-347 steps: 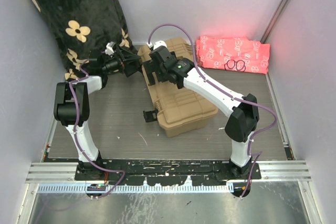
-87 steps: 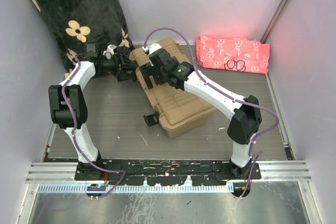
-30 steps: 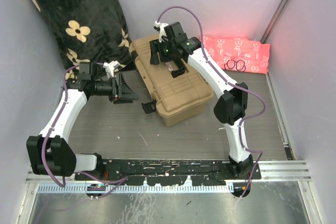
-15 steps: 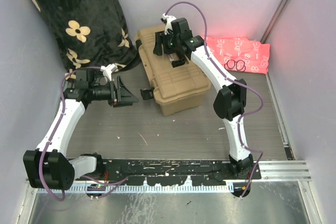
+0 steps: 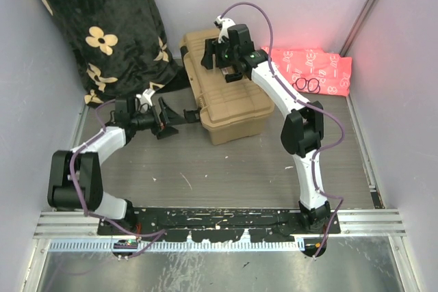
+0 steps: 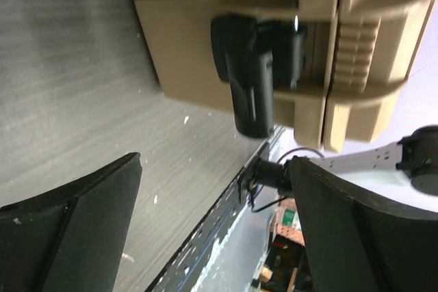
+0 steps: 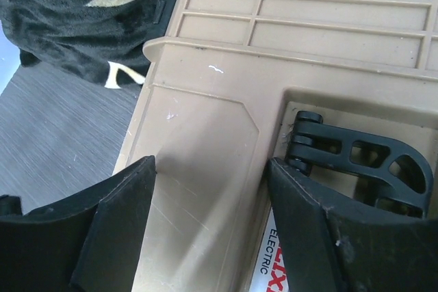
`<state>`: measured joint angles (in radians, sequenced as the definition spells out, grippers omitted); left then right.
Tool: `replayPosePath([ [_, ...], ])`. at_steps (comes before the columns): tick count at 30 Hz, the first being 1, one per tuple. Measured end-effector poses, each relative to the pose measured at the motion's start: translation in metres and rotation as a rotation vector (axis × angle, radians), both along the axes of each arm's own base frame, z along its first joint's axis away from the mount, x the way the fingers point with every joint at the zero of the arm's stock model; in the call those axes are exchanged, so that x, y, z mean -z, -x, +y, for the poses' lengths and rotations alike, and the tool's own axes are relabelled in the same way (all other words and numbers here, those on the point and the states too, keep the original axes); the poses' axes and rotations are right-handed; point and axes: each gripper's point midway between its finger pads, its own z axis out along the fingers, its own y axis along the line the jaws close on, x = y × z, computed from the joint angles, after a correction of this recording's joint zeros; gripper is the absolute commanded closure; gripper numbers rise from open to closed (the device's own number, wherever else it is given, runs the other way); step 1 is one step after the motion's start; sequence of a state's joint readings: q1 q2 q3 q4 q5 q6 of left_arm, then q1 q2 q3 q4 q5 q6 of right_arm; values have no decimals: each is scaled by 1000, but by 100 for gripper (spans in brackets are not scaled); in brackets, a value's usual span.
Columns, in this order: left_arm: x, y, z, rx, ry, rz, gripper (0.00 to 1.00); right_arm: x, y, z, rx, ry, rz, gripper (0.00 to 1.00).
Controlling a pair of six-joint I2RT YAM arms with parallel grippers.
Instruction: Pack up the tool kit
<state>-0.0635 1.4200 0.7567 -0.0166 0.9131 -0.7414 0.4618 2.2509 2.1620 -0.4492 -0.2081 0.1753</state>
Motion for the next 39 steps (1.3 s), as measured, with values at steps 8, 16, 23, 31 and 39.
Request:
replayPosePath([
  [8, 3, -40, -12, -36, 84, -14, 8, -1, 1, 0, -2, -11, -19, 23],
  [16, -5, -44, -36, 21, 195, -13, 8, -1, 1, 0, -4, -13, -22, 22],
  [23, -16, -47, -52, 61, 271, -10, 8, -1, 2, 0, -6, -14, -25, 21],
  [31, -38, -49, -59, 84, 351, -9, 8, 0, 2, 0, -12, -16, -37, 21],
  [39, -67, -39, -64, 124, 394, -24, 7, -1, 2, 0, -13, -16, -37, 21],
])
